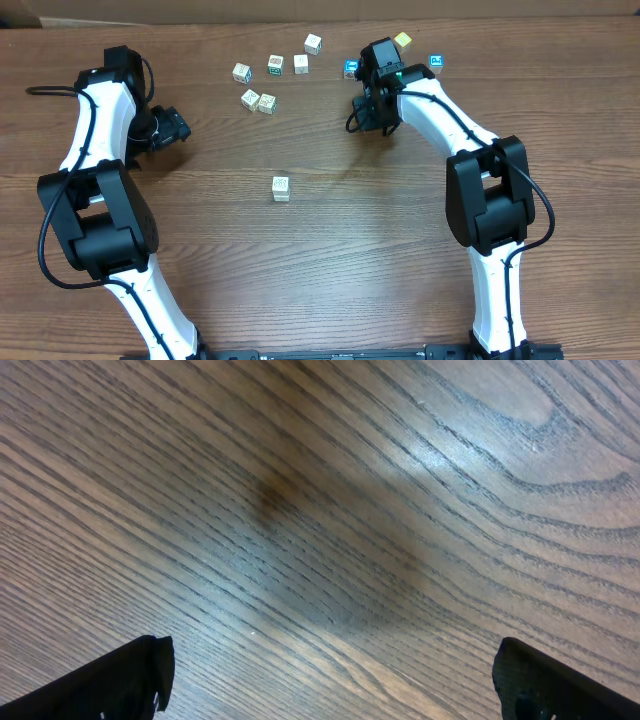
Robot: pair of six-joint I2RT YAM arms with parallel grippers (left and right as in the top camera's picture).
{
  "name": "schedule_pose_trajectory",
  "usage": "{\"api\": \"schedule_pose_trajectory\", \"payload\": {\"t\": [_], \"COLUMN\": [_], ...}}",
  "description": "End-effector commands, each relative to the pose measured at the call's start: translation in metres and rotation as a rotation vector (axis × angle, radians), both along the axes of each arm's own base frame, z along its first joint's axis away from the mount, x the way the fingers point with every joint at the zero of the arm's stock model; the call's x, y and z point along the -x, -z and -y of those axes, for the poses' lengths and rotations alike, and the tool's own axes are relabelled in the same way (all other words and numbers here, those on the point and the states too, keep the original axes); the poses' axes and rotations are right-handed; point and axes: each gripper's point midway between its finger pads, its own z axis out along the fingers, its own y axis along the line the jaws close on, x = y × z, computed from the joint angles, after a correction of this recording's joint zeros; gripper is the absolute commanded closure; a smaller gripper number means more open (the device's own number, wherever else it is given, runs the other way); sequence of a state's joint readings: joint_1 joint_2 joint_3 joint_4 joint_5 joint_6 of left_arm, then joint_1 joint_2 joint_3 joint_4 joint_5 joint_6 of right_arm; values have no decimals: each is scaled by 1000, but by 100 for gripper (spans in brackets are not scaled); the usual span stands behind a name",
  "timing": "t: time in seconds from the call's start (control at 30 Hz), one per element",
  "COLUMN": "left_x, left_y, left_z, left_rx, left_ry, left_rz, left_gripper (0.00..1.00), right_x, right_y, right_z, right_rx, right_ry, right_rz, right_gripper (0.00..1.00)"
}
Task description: Form a tower
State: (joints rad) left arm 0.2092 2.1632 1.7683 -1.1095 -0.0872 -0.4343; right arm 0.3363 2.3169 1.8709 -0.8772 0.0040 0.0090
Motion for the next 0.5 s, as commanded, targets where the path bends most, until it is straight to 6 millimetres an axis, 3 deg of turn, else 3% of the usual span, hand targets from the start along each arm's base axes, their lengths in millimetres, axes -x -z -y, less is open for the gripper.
{"api": "schedule_pose_trajectory", "payload": {"t": [0.0,0.13,0.23,0.33,0.47], "left_x": [0,0,0,0,0], "left_y": [4,4,4,4,4], "left_z": [2,2,2,2,2], "left_rx": [-3,-3,-3,-3,-3], "left_ry": [18,18,18,18,18], "left_rz": [-11,-11,-11,-11,-11], "left_gripper": [0,1,1,0,0], "right_x": [-8,-1,11,27,50], "right_y": [-32,-70,-84,-82,-60], "right_z": [-7,-15,-26,-38,-53], "right_rx": [-33,-57,-68,-65,-48], "right_ry": [51,114,144,166,203], "right_rz": [18,2,-17,-58,-130], "right_gripper": [79,84,84,84,80]}}
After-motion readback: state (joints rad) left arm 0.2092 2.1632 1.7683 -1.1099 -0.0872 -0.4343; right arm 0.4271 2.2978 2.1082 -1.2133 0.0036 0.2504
